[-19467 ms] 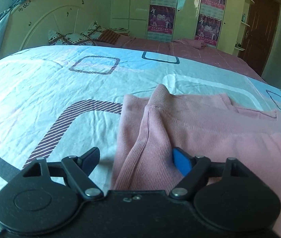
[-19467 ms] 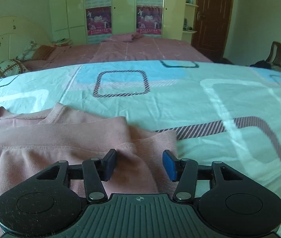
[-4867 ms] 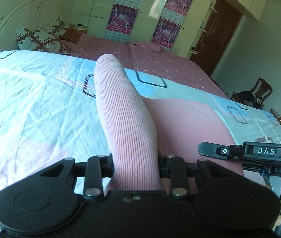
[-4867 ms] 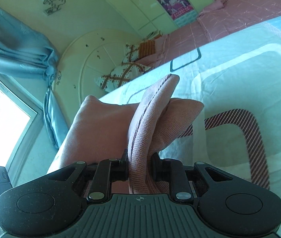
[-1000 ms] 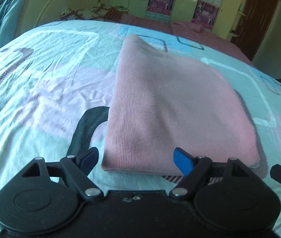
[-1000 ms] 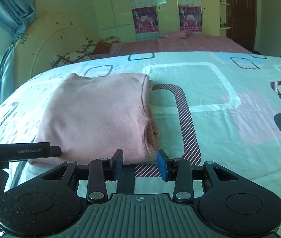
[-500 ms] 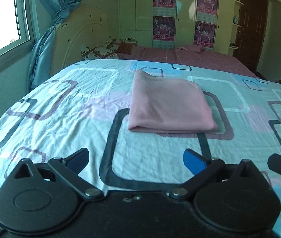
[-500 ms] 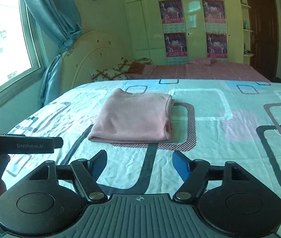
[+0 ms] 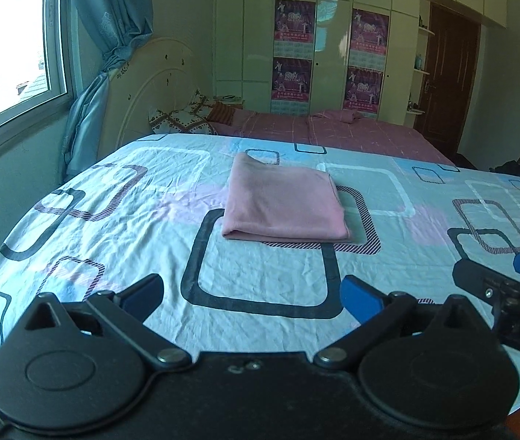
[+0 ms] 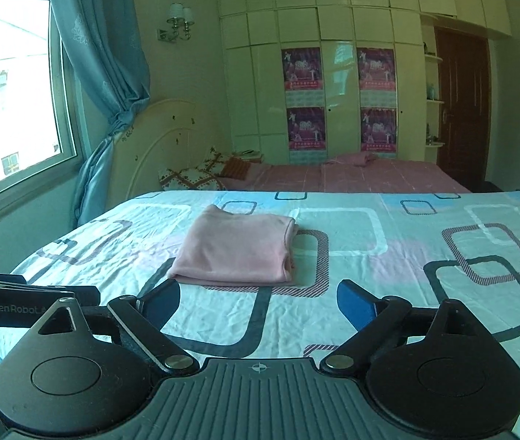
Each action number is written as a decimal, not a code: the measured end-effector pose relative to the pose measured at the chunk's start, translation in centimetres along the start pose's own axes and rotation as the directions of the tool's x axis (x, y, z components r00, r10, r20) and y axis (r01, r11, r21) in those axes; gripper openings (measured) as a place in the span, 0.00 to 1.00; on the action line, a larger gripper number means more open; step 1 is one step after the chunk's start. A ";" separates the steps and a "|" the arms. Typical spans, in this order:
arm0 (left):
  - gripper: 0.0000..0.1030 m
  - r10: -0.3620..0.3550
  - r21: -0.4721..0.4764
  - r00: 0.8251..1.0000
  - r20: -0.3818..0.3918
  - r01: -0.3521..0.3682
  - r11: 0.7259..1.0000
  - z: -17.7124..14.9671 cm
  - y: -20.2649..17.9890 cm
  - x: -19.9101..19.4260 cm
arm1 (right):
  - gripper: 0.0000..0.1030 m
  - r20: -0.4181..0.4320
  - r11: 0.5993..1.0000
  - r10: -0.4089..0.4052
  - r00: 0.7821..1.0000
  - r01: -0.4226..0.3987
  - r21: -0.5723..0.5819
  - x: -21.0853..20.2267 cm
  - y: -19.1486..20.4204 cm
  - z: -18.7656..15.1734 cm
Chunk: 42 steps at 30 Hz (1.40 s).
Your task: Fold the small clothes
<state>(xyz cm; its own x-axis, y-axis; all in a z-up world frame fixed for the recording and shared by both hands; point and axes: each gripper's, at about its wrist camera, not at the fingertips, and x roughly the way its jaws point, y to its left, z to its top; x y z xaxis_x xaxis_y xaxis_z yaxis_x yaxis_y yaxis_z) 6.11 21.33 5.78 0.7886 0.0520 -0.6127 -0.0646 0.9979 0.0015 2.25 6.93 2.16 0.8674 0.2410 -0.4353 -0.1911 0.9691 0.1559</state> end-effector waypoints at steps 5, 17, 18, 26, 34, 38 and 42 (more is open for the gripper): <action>0.99 0.015 -0.001 1.000 0.019 -0.015 1.000 0.0 0.2 -1.2 | 0.89 0.002 1.000 0.000 1.000 0.000 0.014 -0.5 -0.1 -0.1; 0.99 0.026 0.002 0.998 0.050 -0.027 1.000 -0.1 -0.2 -2.2 | 0.89 0.005 1.000 -0.020 1.000 0.020 0.024 -0.5 -1.0 -0.1; 0.99 0.029 0.004 0.998 0.050 -0.029 1.000 -0.1 -0.3 -2.2 | 0.89 0.005 0.999 -0.021 1.000 0.021 0.026 -0.4 -1.1 0.0; 0.99 0.029 0.000 0.998 0.049 -0.029 1.000 -0.2 -0.4 -2.1 | 0.89 0.009 1.000 -0.018 1.000 0.018 0.021 -0.6 -1.3 0.0; 0.99 0.030 -0.003 0.998 0.047 -0.030 1.000 -0.2 -0.4 -2.2 | 0.89 0.010 1.000 -0.013 1.000 0.013 0.017 -0.6 -1.3 0.0; 0.99 0.029 -0.002 0.999 0.046 -0.029 1.000 -0.1 -0.4 -2.1 | 0.89 0.008 1.000 -0.014 1.000 0.014 0.017 -0.6 -1.3 0.0; 0.99 0.028 -0.003 0.999 0.045 -0.028 1.000 -0.2 -0.4 -2.1 | 0.89 0.006 1.000 -0.015 1.000 0.015 0.019 -0.6 -1.4 0.0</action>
<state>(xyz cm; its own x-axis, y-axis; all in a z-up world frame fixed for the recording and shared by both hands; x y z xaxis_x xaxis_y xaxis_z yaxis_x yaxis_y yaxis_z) 4.36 20.79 6.87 0.8129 0.0816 -0.5766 -0.0886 0.9959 0.0160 2.00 5.43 2.18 0.8731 0.2264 -0.4318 -0.1698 0.9714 0.1660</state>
